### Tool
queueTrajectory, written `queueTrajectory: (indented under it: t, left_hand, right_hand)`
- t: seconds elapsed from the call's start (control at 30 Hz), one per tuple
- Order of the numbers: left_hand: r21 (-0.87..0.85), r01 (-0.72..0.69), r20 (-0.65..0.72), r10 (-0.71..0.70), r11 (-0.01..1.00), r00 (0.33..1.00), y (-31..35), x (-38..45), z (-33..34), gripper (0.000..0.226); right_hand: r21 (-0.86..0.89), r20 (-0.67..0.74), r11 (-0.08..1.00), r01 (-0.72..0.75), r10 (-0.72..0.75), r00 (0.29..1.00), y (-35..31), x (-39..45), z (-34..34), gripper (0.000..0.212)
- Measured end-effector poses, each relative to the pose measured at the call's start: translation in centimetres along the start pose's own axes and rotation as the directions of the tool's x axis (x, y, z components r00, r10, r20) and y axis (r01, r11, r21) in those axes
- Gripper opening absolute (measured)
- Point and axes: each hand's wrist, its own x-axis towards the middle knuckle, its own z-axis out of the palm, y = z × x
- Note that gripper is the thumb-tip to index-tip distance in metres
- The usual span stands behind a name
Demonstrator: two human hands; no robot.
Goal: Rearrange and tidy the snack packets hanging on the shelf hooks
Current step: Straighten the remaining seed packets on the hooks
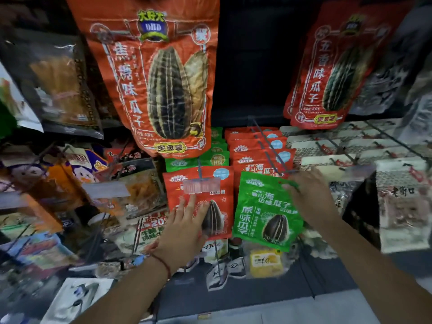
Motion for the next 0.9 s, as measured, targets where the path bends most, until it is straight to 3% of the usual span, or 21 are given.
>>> queueTrajectory:
  t: [0.2, 0.4, 0.57, 0.67, 0.73, 0.8, 0.9]
  left_hand:
    - [-0.126, -0.185, -0.052, 0.18, 0.975, 0.982, 0.4, -5.2, -2.4, 0.077]
    - [-0.13, -0.369, -0.177, 0.344, 0.92, 0.922, 2.1, -7.9, -6.3, 0.07]
    - [-0.209, -0.372, -0.205, 0.332, 0.904, 0.921, 1.1, -9.5, -8.7, 0.024]
    - [-0.273, -0.349, -0.125, 0.327, 0.896, 0.937, -0.7, -9.8, -9.2, 0.025]
    - [-0.278, -0.327, -0.106, 0.309, 0.903, 0.945, -1.6, -10.0, -9.1, 0.027]
    - [-0.284, -0.292, -0.091, 0.278, 0.913, 0.956, -2.3, -10.2, -8.5, 0.027]
    - [-0.248, -0.25, -0.09, 0.235, 0.936, 0.968, -3.2, -10.4, -8.2, 0.03]
  right_hand:
    - [-0.067, 0.074, 0.998, 0.005, 0.0, 0.997, -5.3, -7.5, -0.5, 0.012]
    - [-0.05, 0.07, 0.988, 0.144, -0.141, 0.988, -11.7, -11.5, -2.9, 0.011]
    - [0.096, 0.115, 0.975, 0.198, -0.208, 0.971, -15.5, -12.1, -4.0, 0.013]
    - [0.153, 0.308, 0.971, 0.183, -0.223, 0.925, -16.8, -11.2, -4.3, 0.023]
    - [0.31, 0.43, 0.948, 0.079, -0.213, 0.877, -17.2, -9.4, -4.5, 0.03]
    - [0.452, 0.411, 0.889, -0.074, -0.134, 0.902, -16.9, -6.7, -4.6, 0.03]
    - [0.313, 0.247, 0.949, -0.044, -0.037, 0.968, -15.2, -1.2, -2.9, 0.044]
